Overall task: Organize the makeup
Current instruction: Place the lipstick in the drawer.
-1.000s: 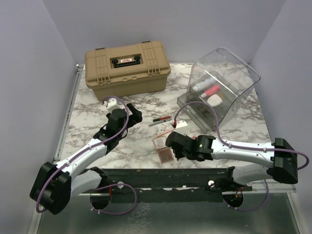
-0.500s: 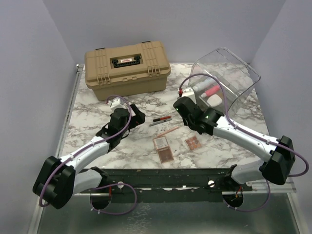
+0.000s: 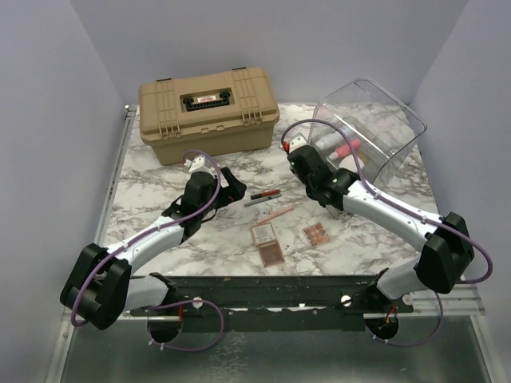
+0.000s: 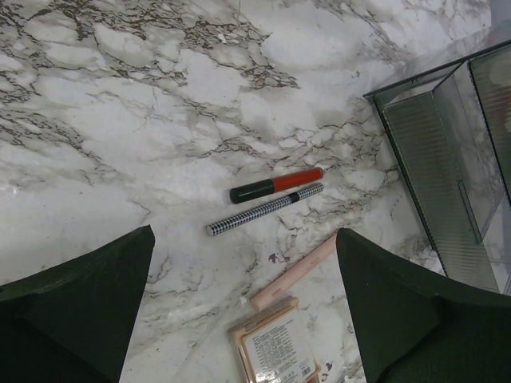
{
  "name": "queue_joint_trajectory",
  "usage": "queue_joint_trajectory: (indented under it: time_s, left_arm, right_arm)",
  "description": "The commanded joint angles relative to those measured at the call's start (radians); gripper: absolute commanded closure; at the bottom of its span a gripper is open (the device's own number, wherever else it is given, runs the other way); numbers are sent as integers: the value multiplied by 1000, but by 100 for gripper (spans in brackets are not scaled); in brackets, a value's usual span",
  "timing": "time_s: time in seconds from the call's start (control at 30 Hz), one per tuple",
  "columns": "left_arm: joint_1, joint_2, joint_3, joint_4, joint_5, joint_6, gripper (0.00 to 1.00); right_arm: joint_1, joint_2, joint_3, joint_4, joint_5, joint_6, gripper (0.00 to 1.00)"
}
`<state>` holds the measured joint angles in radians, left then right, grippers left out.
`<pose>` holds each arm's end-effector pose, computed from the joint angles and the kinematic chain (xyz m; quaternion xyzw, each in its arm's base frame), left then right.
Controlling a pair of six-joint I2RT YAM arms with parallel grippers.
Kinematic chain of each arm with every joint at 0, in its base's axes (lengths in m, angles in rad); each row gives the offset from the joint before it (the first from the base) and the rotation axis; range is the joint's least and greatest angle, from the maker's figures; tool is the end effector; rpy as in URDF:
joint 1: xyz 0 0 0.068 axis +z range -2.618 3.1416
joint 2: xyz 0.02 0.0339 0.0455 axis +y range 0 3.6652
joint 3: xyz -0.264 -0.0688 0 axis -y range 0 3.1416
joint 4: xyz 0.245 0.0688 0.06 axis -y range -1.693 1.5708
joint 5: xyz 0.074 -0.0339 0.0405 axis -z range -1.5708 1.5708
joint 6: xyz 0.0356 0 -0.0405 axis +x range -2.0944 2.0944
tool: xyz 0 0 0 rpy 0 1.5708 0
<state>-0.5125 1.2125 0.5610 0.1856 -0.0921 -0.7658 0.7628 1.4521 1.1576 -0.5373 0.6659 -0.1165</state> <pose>0.2251 -0.1229 0.2107 -0.1314 0.8405 -0.2813 0.4441 0.2388 0.1978 0.2866 -0.2683 0.8477 -0.1806 0.4204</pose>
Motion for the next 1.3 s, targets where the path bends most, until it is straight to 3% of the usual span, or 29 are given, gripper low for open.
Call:
queue_joint_trajectory:
  time_s: [0.0,0.4,0.9,1.27]
  left_arm:
    - [5,10,27,25,40,2,2]
    - [5,-3,22,27,52,8,2]
    - [5,-16,24,23,61,12,2]
    - [5,-14,14,17,57,17,2]
  right_arm:
    - [-36,38,-31,103,-7,-151,84]
    - [-87,143,-35,209,-54,-243,80]
    - [-95,216,-40,201,-56,-206,72]
    - [-97,183,9,139,-86,-158,69]
